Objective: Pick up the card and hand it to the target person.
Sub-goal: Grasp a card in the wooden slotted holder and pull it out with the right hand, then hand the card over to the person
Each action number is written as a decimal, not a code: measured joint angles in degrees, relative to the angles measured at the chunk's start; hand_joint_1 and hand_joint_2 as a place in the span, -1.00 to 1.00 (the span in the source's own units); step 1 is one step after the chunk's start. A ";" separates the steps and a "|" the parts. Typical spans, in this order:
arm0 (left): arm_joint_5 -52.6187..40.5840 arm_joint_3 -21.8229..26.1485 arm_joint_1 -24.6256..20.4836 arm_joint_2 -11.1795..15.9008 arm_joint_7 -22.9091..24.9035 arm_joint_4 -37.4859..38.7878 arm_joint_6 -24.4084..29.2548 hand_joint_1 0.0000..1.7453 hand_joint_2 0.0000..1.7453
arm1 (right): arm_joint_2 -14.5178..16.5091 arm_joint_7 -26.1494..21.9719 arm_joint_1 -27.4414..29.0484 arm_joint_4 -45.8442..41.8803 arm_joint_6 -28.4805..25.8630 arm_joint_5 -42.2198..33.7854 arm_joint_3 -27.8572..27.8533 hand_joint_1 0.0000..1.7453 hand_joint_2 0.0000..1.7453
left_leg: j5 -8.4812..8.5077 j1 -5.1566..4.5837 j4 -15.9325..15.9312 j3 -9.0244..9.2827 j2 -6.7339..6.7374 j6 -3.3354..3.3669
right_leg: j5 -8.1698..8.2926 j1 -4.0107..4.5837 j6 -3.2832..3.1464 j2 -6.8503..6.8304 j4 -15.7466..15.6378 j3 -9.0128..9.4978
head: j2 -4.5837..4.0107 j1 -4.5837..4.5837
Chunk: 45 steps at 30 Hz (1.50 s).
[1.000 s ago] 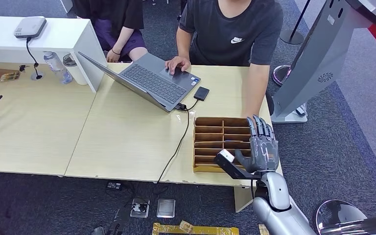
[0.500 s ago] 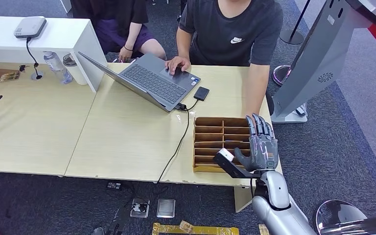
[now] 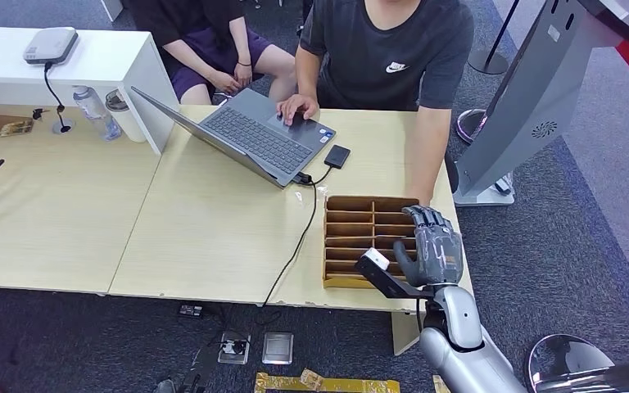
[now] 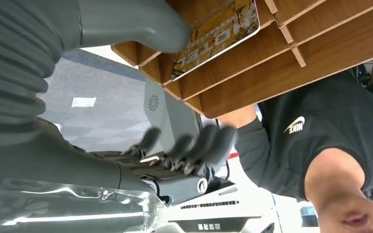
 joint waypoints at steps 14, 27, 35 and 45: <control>0.19 -0.50 0.00 0.00 -0.05 0.00 0.05 -1.00 1.00 | 0.34 -0.09 0.11 0.34 0.01 -0.28 0.12 0.47 1.00 | 0.00 0.00 0.00 0.00 0.00 0.00 | 0.00 0.00 0.00 0.00 0.00 0.00 | 0.00 -0.01; 0.91 -0.94 0.00 0.00 -0.15 0.00 0.05 -1.00 1.00 | 0.32 0.61 0.27 0.31 -0.10 -0.26 0.12 0.48 1.00 | 0.00 0.00 0.00 0.01 0.00 0.00 | 0.00 0.00 0.00 0.00 0.00 0.00 | 0.00 -0.01; 1.84 -1.10 0.00 0.02 -0.15 0.00 0.05 -1.00 1.00 | 0.18 1.13 0.35 -0.60 -0.91 0.57 -0.03 0.84 1.00 | 0.00 0.00 0.00 0.01 0.00 0.00 | 0.00 0.00 0.00 0.00 0.00 -0.01 | 0.00 -0.01; 3.36 -2.19 0.01 0.10 -0.14 0.00 0.17 -1.00 1.00 | -0.99 2.96 1.09 -7.12 -0.61 3.71 -0.40 1.00 1.00 | 0.00 0.00 0.00 0.02 0.01 0.00 | 0.00 0.00 0.00 0.00 0.00 0.00 | 0.00 -0.01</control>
